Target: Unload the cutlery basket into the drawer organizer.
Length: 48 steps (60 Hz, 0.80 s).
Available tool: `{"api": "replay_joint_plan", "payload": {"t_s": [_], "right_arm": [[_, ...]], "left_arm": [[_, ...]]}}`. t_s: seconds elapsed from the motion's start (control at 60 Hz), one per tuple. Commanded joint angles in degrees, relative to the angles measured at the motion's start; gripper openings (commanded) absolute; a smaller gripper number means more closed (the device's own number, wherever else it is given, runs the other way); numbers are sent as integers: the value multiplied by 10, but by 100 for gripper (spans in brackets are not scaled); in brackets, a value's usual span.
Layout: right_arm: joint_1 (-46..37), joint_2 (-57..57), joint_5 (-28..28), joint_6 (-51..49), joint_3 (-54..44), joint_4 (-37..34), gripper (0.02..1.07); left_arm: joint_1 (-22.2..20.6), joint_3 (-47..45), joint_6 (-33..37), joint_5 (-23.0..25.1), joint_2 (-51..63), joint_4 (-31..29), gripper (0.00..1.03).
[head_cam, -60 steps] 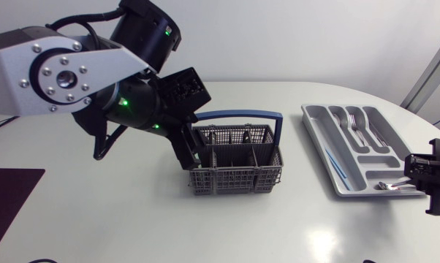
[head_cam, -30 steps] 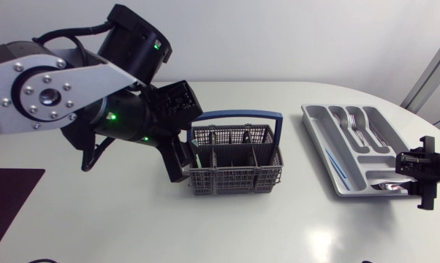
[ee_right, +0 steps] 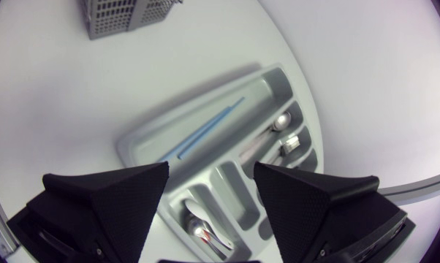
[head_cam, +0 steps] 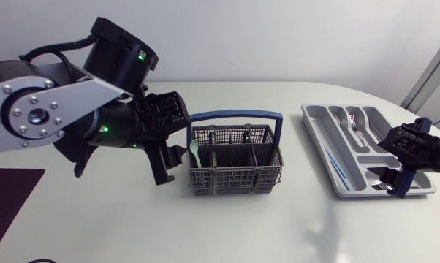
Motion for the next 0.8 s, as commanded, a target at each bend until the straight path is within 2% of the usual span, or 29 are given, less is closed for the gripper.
{"api": "replay_joint_plan", "payload": {"t_s": [0.0, 0.267, 0.4, 0.783], "right_arm": [[44, -31, -6, 92, -42, -2, 88], [137, -58, -20, 249, -75, 1, 88], [162, -50, -30, 304, -87, 2, 88], [174, -52, -41, 331, -96, 1, 88]], "left_arm": [[-9, 19, -59, -7, 36, -8, 68], [-17, 86, -250, 15, 101, -61, 58], [13, 124, -329, 50, 137, -83, 48], [47, 133, -388, 65, 172, -90, 48]]}}
